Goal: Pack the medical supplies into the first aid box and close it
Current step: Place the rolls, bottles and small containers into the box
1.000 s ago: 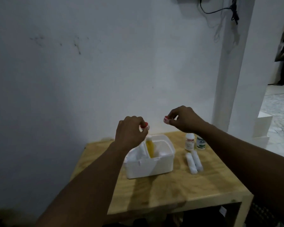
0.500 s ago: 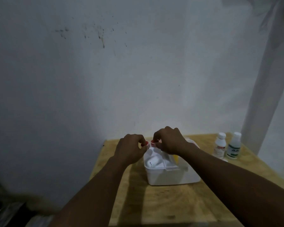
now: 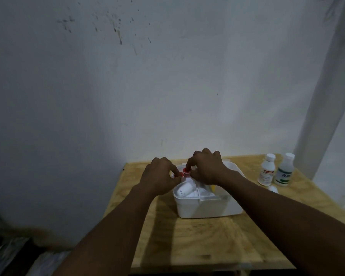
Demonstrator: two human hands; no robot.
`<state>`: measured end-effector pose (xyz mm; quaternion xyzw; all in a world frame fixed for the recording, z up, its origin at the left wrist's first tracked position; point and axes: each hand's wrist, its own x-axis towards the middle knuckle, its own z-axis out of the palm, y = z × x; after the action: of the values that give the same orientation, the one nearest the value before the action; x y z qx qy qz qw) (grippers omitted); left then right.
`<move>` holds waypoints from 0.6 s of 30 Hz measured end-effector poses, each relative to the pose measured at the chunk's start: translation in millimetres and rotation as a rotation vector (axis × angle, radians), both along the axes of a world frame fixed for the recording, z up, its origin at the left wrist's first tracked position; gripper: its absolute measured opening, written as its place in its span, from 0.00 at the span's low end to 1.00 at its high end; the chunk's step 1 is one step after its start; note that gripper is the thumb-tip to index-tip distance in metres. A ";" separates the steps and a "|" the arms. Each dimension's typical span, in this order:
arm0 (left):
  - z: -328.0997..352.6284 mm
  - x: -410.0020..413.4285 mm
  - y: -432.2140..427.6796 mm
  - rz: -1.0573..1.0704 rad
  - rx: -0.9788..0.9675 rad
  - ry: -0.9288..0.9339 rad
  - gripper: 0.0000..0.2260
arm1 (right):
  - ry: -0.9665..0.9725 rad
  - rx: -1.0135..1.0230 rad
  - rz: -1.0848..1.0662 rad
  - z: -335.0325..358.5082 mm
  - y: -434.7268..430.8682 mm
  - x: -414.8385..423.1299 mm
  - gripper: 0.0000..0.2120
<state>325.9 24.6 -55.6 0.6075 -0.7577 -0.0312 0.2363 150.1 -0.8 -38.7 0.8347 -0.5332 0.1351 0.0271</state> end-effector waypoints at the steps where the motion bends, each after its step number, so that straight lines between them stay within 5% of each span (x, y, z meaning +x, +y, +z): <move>1: 1.0 -0.3 0.6 0.004 -0.005 -0.002 0.12 | -0.015 -0.007 0.000 2.4 1.6 -1.9 0.13; 11: 26.7 -74.4 15.9 -0.106 -0.255 -0.041 0.13 | -0.404 -0.196 -0.112 35.4 24.1 -101.2 0.10; 18: 14.4 -179.4 34.4 -0.426 -0.279 -0.245 0.16 | -0.395 0.119 -0.314 5.4 62.3 -197.3 0.10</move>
<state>146.5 59.1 -41.2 0.3953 -0.8883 0.0980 0.2124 -47.2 61.4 -33.3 0.6992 -0.6583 0.2582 -0.1060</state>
